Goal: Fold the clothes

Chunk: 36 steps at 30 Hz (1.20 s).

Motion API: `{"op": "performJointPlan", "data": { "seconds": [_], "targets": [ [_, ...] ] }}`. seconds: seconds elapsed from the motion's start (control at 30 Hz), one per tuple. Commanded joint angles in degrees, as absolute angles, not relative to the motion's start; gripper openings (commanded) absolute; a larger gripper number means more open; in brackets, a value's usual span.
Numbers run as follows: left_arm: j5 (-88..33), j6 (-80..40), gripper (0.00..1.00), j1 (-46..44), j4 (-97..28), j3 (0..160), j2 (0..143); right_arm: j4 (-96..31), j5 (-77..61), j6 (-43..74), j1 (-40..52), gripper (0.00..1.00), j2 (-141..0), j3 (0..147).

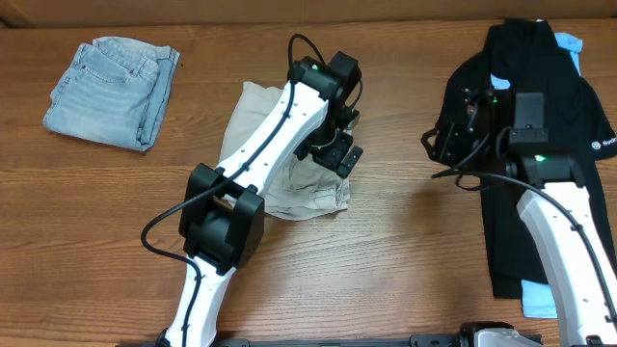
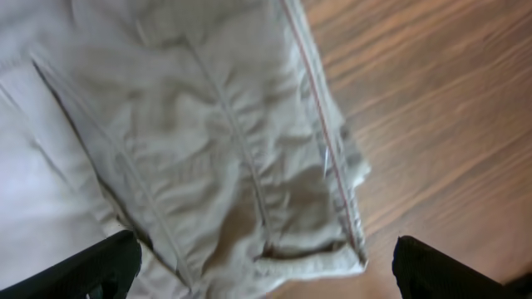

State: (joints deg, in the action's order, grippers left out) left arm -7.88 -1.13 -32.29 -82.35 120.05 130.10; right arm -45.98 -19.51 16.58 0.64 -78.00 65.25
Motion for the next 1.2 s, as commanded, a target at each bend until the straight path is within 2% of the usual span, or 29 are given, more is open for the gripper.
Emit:
{"op": "performJointPlan", "data": {
  "seconds": [0.0, 0.17, 0.37, 0.67, 0.97, 1.03, 1.1, 1.13, 1.17],
  "targets": [
    [-6.31, 2.35, 1.00, -34.28, -84.01, 120.20, 129.38, -47.18, -19.84, 14.70, -1.19, 0.44, -77.03, 66.72],
    [0.47, 3.99, 1.00, -38.30, -83.44, 118.28, 129.38, -49.04, -19.79, 12.99, -1.69, 0.47, -77.03, 66.72],
    [0.67, 7.09, 1.00, -42.94, -79.15, 114.32, 129.58, -49.56, -19.79, 12.99, -1.69, 0.48, -77.03, 66.72],
    [9.65, 4.03, 1.00, -42.74, -69.58, 103.59, 129.64, -50.11, -19.77, 12.99, -1.69, 0.49, -77.03, 66.72],
    [9.65, 4.08, 1.00, -42.68, -64.40, 97.49, 129.67, -50.13, -19.79, 13.04, -1.67, 0.49, -77.03, 66.72],
    [10.70, 3.99, 0.92, -42.68, -62.33, 95.42, 129.67, -50.22, -19.77, 13.04, -1.67, 0.49, -77.03, 66.72],
    [12.60, 3.07, 0.75, -42.68, -60.53, 93.56, 129.67, -50.33, -19.77, 13.02, -1.67, 0.49, -77.03, 66.72],
    [15.25, 0.93, 0.47, -42.68, -59.40, 92.36, 129.67, -50.33, -19.77, 13.02, -1.67, 0.49, -77.03, 66.72],
    [16.99, -0.60, 0.35, -42.61, -58.96, 91.90, 129.67, -50.33, -19.77, 13.02, -1.67, 0.49, -77.03, 66.72]
  ]
}}
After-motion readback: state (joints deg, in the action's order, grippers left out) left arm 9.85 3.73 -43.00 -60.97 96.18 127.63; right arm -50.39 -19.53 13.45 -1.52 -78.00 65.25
